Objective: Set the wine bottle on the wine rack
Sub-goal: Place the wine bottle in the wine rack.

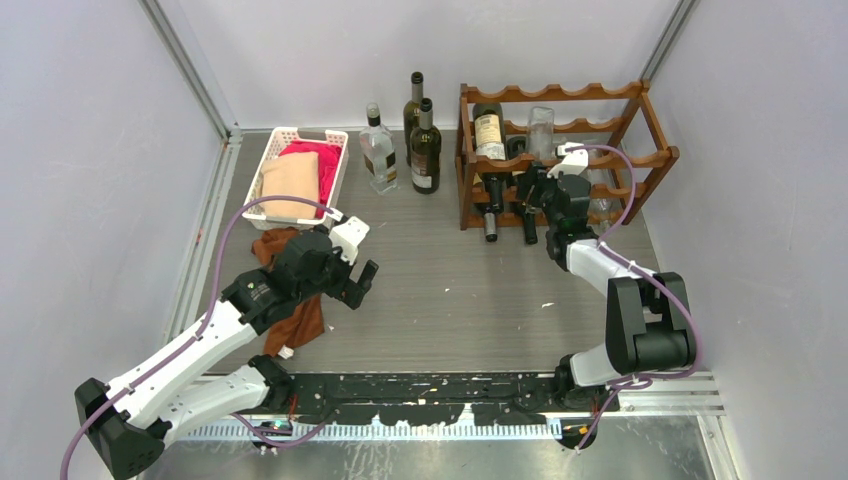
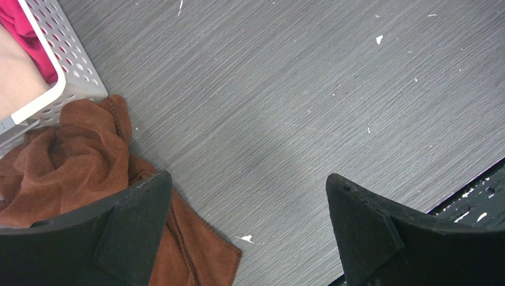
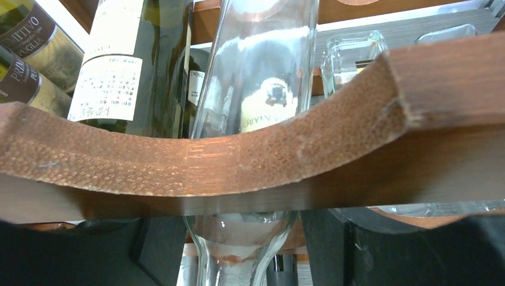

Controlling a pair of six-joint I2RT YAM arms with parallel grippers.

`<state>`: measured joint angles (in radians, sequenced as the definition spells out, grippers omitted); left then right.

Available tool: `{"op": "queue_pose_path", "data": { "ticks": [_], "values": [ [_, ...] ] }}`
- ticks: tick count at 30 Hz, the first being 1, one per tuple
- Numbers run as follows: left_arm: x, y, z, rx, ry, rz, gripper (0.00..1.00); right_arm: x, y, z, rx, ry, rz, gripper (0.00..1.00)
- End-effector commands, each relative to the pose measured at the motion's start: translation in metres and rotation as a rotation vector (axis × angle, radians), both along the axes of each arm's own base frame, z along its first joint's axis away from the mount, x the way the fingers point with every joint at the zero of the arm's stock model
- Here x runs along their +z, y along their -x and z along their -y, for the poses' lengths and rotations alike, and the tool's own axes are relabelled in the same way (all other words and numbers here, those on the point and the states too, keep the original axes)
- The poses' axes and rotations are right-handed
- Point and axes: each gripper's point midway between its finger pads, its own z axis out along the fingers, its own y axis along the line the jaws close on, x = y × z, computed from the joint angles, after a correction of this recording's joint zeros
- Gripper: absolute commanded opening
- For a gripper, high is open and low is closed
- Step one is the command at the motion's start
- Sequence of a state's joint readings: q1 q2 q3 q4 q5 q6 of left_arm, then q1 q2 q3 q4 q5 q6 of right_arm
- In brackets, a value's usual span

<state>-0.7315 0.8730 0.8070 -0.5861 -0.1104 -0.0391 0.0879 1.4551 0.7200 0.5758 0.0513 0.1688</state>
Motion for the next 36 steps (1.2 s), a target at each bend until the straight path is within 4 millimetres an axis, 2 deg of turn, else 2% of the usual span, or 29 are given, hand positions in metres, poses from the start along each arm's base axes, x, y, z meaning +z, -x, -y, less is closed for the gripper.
{"op": "queue_pose_path", "data": {
  "ticks": [1,5,9,19,27,36],
  "values": [
    [0.006,-0.003,0.003,-0.017,0.009,0.022,1.00,0.094,-0.008,0.016,-0.061,0.032,0.298,0.32],
    [0.006,-0.003,0.003,-0.018,0.009,0.021,1.00,0.099,-0.008,0.008,-0.009,0.048,0.312,0.26],
    [0.005,-0.003,0.003,-0.019,0.009,0.019,1.00,0.092,-0.007,-0.006,0.077,0.069,0.283,0.26],
    [0.003,-0.003,0.004,-0.022,0.006,0.013,1.00,0.083,-0.020,-0.002,0.077,0.105,0.235,0.48],
    [0.002,-0.003,0.004,-0.021,0.003,0.009,1.00,0.077,-0.030,-0.005,0.108,0.111,0.210,0.51],
    [0.002,-0.003,0.004,-0.023,0.002,0.007,1.00,0.062,-0.036,-0.004,0.129,0.128,0.198,0.66]
  ]
}}
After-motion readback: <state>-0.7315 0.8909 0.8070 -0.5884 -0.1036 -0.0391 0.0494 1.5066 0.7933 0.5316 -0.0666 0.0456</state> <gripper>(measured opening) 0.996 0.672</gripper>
